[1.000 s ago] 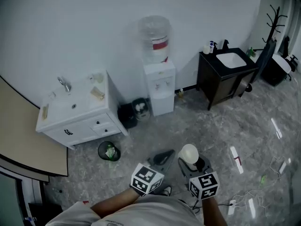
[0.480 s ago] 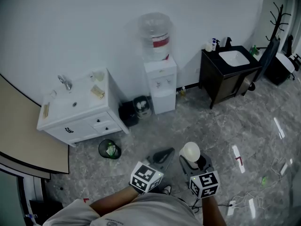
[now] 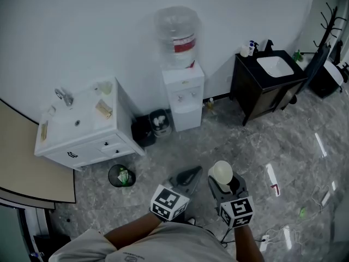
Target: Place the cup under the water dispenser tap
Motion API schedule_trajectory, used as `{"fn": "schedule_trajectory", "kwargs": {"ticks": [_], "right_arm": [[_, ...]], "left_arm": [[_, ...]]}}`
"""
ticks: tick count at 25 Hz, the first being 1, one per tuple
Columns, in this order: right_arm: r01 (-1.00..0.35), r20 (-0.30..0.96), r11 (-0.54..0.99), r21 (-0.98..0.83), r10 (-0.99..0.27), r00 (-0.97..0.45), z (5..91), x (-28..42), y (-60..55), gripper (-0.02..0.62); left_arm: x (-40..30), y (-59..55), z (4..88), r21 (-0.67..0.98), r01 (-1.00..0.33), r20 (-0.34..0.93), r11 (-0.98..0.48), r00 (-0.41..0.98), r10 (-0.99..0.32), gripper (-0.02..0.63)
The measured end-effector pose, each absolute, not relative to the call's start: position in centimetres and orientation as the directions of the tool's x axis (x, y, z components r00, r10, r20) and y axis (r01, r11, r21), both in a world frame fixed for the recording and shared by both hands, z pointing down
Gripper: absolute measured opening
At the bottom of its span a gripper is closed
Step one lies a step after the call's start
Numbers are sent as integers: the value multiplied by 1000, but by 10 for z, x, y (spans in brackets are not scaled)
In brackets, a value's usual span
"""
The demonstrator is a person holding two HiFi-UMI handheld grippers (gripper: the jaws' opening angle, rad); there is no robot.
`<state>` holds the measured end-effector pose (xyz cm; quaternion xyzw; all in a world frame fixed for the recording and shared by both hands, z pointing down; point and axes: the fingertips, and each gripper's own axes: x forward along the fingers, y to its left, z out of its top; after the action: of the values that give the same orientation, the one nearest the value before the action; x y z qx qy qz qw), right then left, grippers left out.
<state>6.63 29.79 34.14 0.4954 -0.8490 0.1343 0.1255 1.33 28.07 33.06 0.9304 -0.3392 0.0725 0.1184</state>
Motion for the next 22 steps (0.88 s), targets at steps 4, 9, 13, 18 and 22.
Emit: {"fn": "schedule_trajectory", "kwargs": {"ticks": [4, 9, 13, 18, 22], "right_arm": [[-875, 341, 473, -101, -810, -477, 348, 57, 226, 245], [-877, 341, 470, -99, -812, -474, 354, 38, 134, 245], [-883, 332, 462, -82, -823, -461, 356, 30, 73, 245], [-885, 333, 461, -72, -825, -457, 369, 30, 10, 245], [-873, 352, 483, -65, -807, -473, 390, 31, -41, 245]], "left_arm": [[8, 210, 339, 172, -646, 210, -743, 761, -613, 5], [-5, 121, 347, 161, -637, 212, -754, 768, -604, 5], [-11, 64, 350, 156, -635, 202, -757, 771, -604, 5], [-15, 6, 354, 143, -643, 179, -752, 764, -620, 5], [-16, -45, 368, 141, -669, 172, -730, 743, -647, 5]]}}
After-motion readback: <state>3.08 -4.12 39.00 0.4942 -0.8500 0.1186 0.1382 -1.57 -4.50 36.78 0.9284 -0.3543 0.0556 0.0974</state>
